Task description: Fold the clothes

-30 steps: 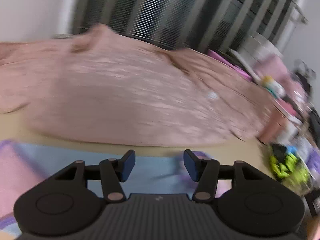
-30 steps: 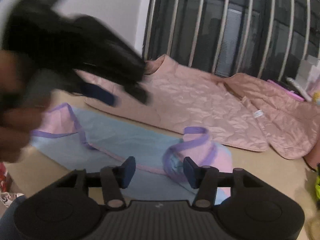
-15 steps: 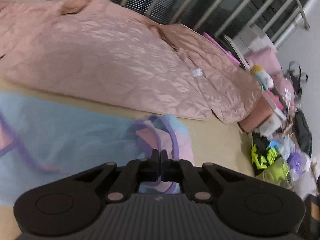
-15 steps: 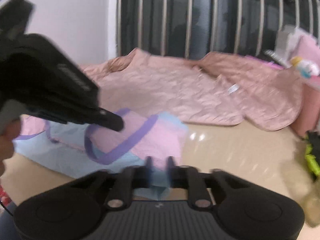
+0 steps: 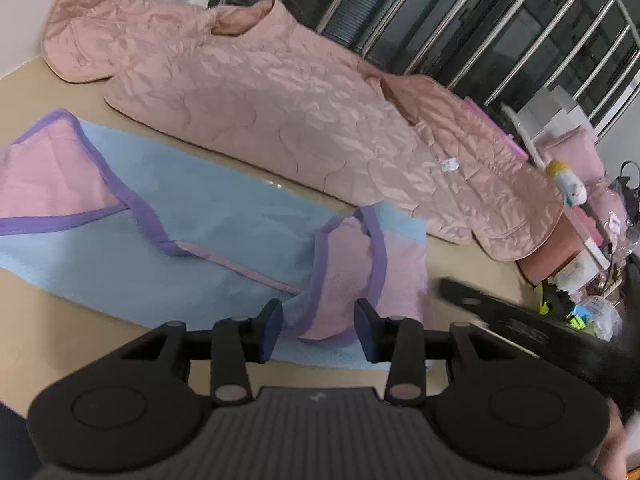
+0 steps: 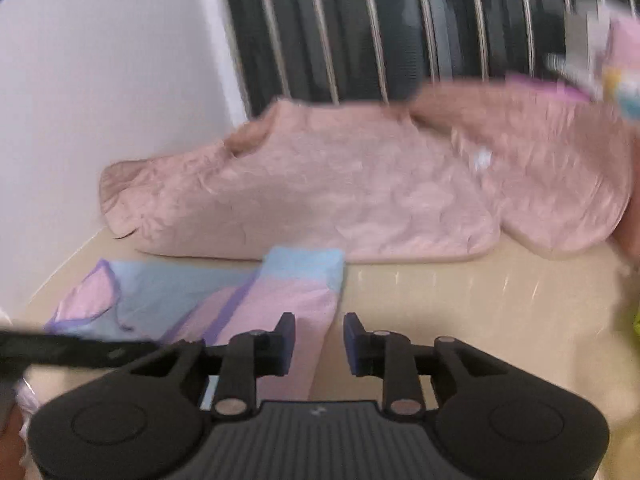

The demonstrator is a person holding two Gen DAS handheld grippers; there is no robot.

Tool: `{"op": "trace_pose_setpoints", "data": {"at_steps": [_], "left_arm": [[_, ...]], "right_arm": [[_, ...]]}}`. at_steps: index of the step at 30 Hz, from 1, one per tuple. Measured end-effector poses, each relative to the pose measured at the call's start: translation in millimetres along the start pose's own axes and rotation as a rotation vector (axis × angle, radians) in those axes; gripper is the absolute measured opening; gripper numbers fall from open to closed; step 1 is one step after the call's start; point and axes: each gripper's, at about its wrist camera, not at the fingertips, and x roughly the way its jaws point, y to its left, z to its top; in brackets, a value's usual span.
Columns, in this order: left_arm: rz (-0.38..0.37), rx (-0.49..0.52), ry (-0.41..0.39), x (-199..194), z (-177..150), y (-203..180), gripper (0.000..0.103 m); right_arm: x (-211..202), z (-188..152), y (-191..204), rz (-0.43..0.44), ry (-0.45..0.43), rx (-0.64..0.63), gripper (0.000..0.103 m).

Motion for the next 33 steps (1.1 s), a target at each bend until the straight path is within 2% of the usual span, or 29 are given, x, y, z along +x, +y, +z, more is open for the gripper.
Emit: {"op": "trace_pose_setpoints", "data": {"at_steps": [2,3,4,6,9,11,13,15,16,17,19,22,24,25,27,29,31,32,33], "left_arm": [[-0.010,-0.028,0.023,-4.0,-4.1,5.1,0.041],[-0.017,-0.042,0.041,-5.3,-6.8,7.5,0.042],[-0.024,-0.056,0.058,-6.4,-9.9,9.6,0.042],[-0.040,-0.089,0.088,-6.3,-18.5,10.7,0.043],[-0.055,-0.166,0.085,-11.3,-30.0,17.4,0.045],[-0.072,-0.215,0.078,-16.3,-36.6,24.5,0.048],[-0.078,-0.211,0.089,-25.2,-44.0,31.1,0.048],[-0.084,-0.207,0.100,-34.1,-51.4,37.7,0.049],[-0.087,-0.204,0.105,-38.5,-55.1,41.0,0.049],[-0.088,-0.203,0.109,-41.8,-58.0,43.2,0.050],[-0.072,-0.206,0.101,-38.9,-57.2,38.4,0.050],[-0.049,-0.211,0.090,-34.5,-56.0,31.2,0.050],[-0.033,-0.214,0.083,-31.5,-55.2,26.4,0.045],[-0.024,-0.216,0.080,-30.3,-54.8,24.7,0.033],[0.009,-0.246,0.079,-30.3,-54.1,30.1,0.006],[0.015,-0.288,0.057,-35.2,-55.4,40.5,0.006],[0.045,-0.278,0.046,-41.3,-56.1,45.7,0.008],[0.060,-0.276,0.040,-44.5,-56.8,48.0,0.011],[0.079,-0.283,0.028,-48.7,-58.7,48.9,0.024]], "right_arm": [[15.2,1.7,-8.5,0.070,0.033,0.052,0.026],[20.0,0.2,-10.4,0.102,0.047,0.072,0.020],[23.9,-1.5,-11.5,0.119,0.069,0.098,0.002],[21.9,-6.7,-5.0,0.101,0.089,0.126,0.002],[6.3,-20.4,16.1,0.058,0.109,0.132,0.002],[-8.3,-35.1,31.5,0.060,0.129,0.148,0.002],[-28.4,-49.9,47.8,0.099,0.149,0.152,0.004],[-51.3,-55.9,52.5,0.172,0.162,0.126,0.009],[-62.9,-54.1,50.3,0.195,0.145,0.104,0.017],[-70.6,-50.3,45.3,0.198,0.113,0.079,0.027],[-76.9,-41.3,33.5,0.191,0.053,0.023,0.033],[-45.2,-23.7,16.4,0.143,0.060,-0.037,0.033],[-19.2,-16.2,9.3,0.197,0.126,-0.052,0.033],[-6.3,-12.6,5.9,0.228,0.162,-0.058,0.032],[13.8,-9.9,9.7,0.261,0.226,-0.072,0.001],[17.3,-10.2,29.4,0.266,0.228,-0.148,0.002],[13.9,-8.5,49.0,0.267,0.190,-0.236,0.002],[12.3,-7.4,56.7,0.263,0.167,-0.270,0.003],[12.6,-6.3,62.7,0.256,0.156,-0.299,0.005]]}}
